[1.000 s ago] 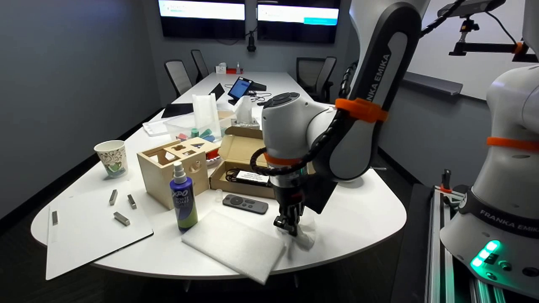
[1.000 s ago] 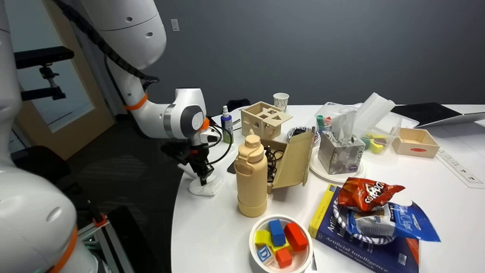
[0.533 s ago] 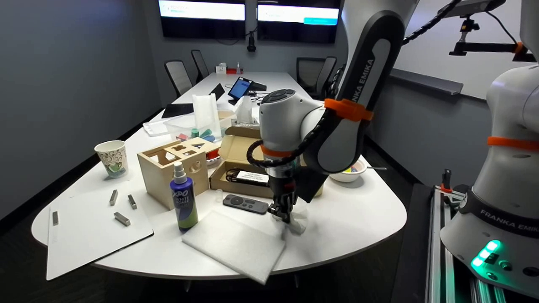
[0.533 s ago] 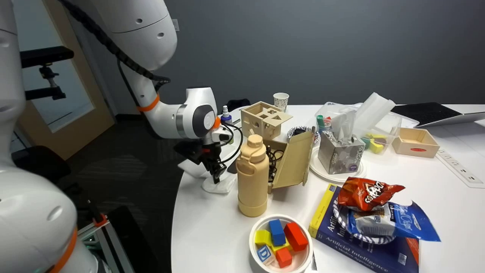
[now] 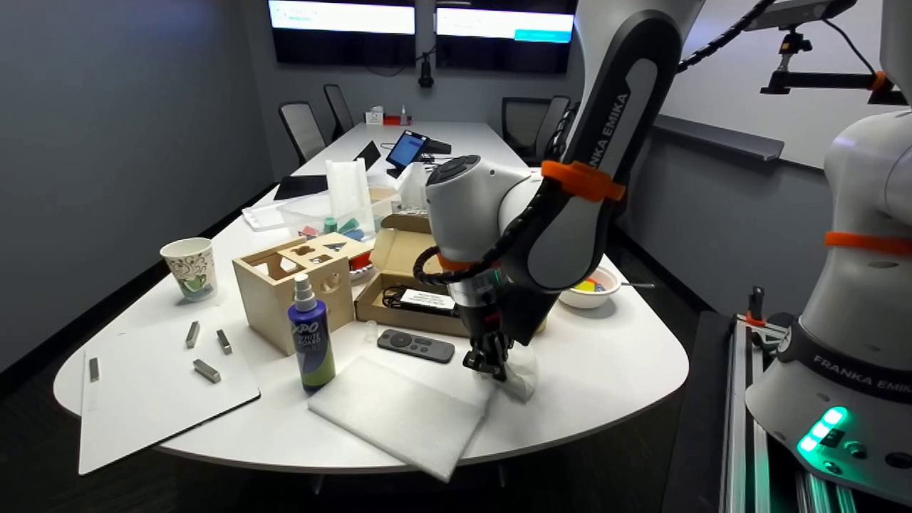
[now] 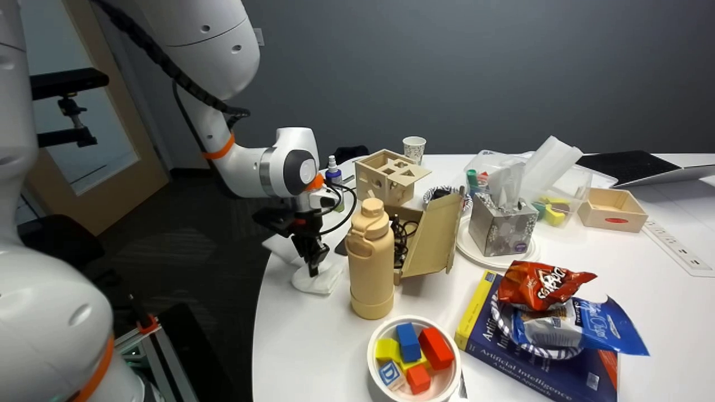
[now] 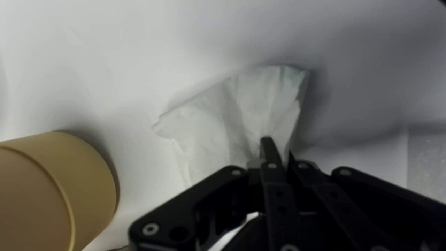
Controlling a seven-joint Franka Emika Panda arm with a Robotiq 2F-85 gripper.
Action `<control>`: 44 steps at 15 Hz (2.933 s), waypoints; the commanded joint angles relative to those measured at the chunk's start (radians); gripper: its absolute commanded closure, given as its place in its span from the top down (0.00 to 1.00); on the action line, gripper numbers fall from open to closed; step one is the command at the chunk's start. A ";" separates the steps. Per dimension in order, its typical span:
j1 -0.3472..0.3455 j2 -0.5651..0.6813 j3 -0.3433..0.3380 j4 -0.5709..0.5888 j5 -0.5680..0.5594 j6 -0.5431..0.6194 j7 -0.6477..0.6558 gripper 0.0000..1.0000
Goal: Use the folded napkin to the wipe the table.
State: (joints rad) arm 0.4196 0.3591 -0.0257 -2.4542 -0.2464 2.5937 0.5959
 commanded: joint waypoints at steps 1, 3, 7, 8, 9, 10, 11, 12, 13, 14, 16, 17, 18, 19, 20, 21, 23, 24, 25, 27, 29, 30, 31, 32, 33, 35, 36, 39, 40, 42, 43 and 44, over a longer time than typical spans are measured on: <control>-0.040 0.015 0.089 -0.028 0.055 -0.014 -0.089 0.00; -0.036 -0.007 0.112 -0.050 0.056 0.008 -0.105 0.00; 0.002 -0.053 0.109 -0.094 0.015 0.056 -0.027 0.00; 0.022 -0.074 0.095 -0.110 -0.007 0.059 0.014 0.00; 0.038 -0.091 0.085 -0.123 -0.026 0.063 0.055 0.00; 0.058 -0.113 0.068 -0.140 -0.055 0.056 0.115 0.00; 0.074 -0.133 0.057 -0.153 -0.078 0.033 0.177 0.00; 0.089 -0.157 0.048 -0.164 -0.103 -0.006 0.248 0.00; 0.094 -0.172 0.046 -0.172 -0.126 -0.038 0.309 0.00; 0.094 -0.184 0.049 -0.175 -0.150 -0.085 0.376 0.00; 0.068 -0.207 0.083 -0.179 -0.154 -0.193 0.470 0.00; 0.052 -0.216 0.100 -0.179 -0.141 -0.248 0.502 0.00; 0.039 -0.219 0.111 -0.176 -0.133 -0.293 0.536 0.00; 0.026 -0.223 0.120 -0.174 -0.131 -0.330 0.571 0.00; 0.013 -0.228 0.123 -0.174 -0.139 -0.353 0.611 0.00; -0.001 -0.232 0.125 -0.175 -0.147 -0.368 0.650 0.00; -0.028 -0.234 0.124 -0.176 -0.167 -0.384 0.713 0.00; -0.040 -0.236 0.124 -0.177 -0.172 -0.392 0.738 0.00; -0.054 -0.238 0.120 -0.181 -0.182 -0.387 0.764 0.27; -0.080 -0.241 0.118 -0.185 -0.197 -0.389 0.802 0.34; -0.102 -0.242 0.119 -0.189 -0.204 -0.386 0.815 0.50; -0.113 -0.248 0.120 -0.193 -0.200 -0.384 0.809 0.57; -0.123 -0.254 0.122 -0.200 -0.198 -0.375 0.792 0.66; -0.131 -0.262 0.123 -0.207 -0.194 -0.369 0.777 0.73; -0.142 -0.279 0.127 -0.222 -0.188 -0.346 0.743 0.81; -0.156 -0.320 0.133 -0.258 -0.194 -0.286 0.680 0.95; -0.162 -0.345 0.136 -0.280 -0.198 -0.246 0.645 1.00; -0.175 -0.450 0.148 -0.358 -0.220 -0.144 0.570 1.00; -0.182 -0.484 0.153 -0.382 -0.224 -0.110 0.546 1.00; -0.194 -0.460 0.166 -0.303 -0.219 -0.082 0.500 1.00; -0.200 -0.476 0.172 -0.298 -0.208 -0.070 0.477 1.00; -0.207 -0.491 0.178 -0.291 -0.204 -0.057 0.454 1.00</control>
State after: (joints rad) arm 0.2473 -0.0651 0.1255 -2.7445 -0.4505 2.4974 1.1196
